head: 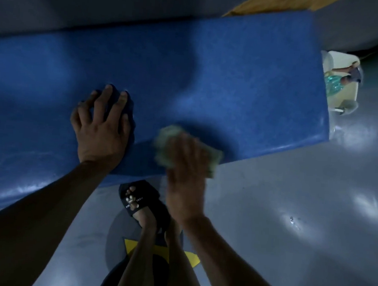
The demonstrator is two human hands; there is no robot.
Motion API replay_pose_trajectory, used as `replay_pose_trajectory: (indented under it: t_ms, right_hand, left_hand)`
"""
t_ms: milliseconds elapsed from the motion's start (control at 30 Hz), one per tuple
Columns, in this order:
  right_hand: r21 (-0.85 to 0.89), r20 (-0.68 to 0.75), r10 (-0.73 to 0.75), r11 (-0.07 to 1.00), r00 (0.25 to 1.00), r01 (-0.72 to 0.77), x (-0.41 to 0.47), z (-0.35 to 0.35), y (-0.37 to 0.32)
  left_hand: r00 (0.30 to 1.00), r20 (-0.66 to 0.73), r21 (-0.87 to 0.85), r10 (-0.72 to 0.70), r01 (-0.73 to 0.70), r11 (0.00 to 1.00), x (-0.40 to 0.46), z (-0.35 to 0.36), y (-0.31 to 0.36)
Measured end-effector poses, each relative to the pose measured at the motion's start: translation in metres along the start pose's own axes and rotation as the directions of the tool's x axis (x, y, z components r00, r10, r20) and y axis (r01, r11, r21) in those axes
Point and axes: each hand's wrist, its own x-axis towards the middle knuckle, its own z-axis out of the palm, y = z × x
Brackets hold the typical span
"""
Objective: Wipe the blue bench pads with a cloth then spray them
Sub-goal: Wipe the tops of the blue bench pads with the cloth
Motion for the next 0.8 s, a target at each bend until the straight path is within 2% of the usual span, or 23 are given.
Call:
replay_pose_trajectory:
  t_ms: [33,100,200,267,333,433,500,533,600,667,733,800]
  right_hand:
    - [0.022,0.096,-0.120,0.993,0.988,0.118,-0.008,0.001,-0.009]
    - [0.030,0.200,-0.293,0.956,0.935,0.293,-0.005,-0.009,0.006]
    - [-0.042,0.294,-0.410,0.897,0.863,0.440,0.019,-0.039,0.066]
    - [-0.074,0.224,-0.316,0.938,0.922,0.339,0.032,-0.064,0.109]
    - [-0.111,0.115,-0.114,0.986,0.987,0.127,0.044,-0.084,0.137]
    - [-0.183,-0.044,0.123,0.975,0.991,-0.129,0.053,-0.082,0.136]
    - [-0.202,-0.108,0.126,0.968,0.986,-0.146,0.048,-0.064,0.110]
    - [-0.196,-0.099,0.062,0.977,0.993,-0.080,0.042,-0.056,0.096]
    - [-0.191,0.012,-0.144,0.971,0.990,0.144,0.031,-0.047,0.081]
    - [-0.215,0.124,-0.312,0.918,0.942,0.333,0.033,-0.056,0.083]
    - [-0.249,0.186,-0.399,0.865,0.898,0.436,0.049,-0.073,0.100]
    - [-0.327,0.243,-0.387,0.830,0.889,0.451,0.066,-0.093,0.123]
  left_hand:
    - [1.000,0.001,-0.001,-0.001,0.001,1.000,0.000,-0.001,0.000]
    - [1.000,0.005,-0.016,0.004,-0.004,1.000,0.000,-0.004,-0.001]
    - [1.000,0.020,-0.031,0.019,-0.018,0.999,0.000,-0.007,0.000]
    - [0.999,0.032,-0.041,0.018,-0.017,0.999,0.000,-0.009,0.002]
    - [0.999,0.043,-0.050,0.003,-0.001,0.999,0.001,-0.010,0.004]
    - [0.999,0.044,-0.062,0.019,-0.016,0.998,0.005,-0.018,0.003]
    - [0.998,0.029,-0.049,0.059,-0.058,0.997,0.002,-0.025,-0.001]
    - [0.997,0.022,-0.048,0.068,-0.067,0.997,-0.002,-0.029,-0.003]
    - [0.999,0.023,-0.054,0.046,-0.045,0.998,-0.015,-0.036,-0.006]
    - [0.999,0.047,-0.058,0.014,-0.011,0.998,-0.030,-0.043,-0.012]
    - [0.998,0.070,-0.054,-0.008,0.012,0.998,-0.042,-0.048,-0.022]
    - [0.995,0.092,-0.052,-0.045,0.050,0.997,-0.051,-0.051,-0.034]
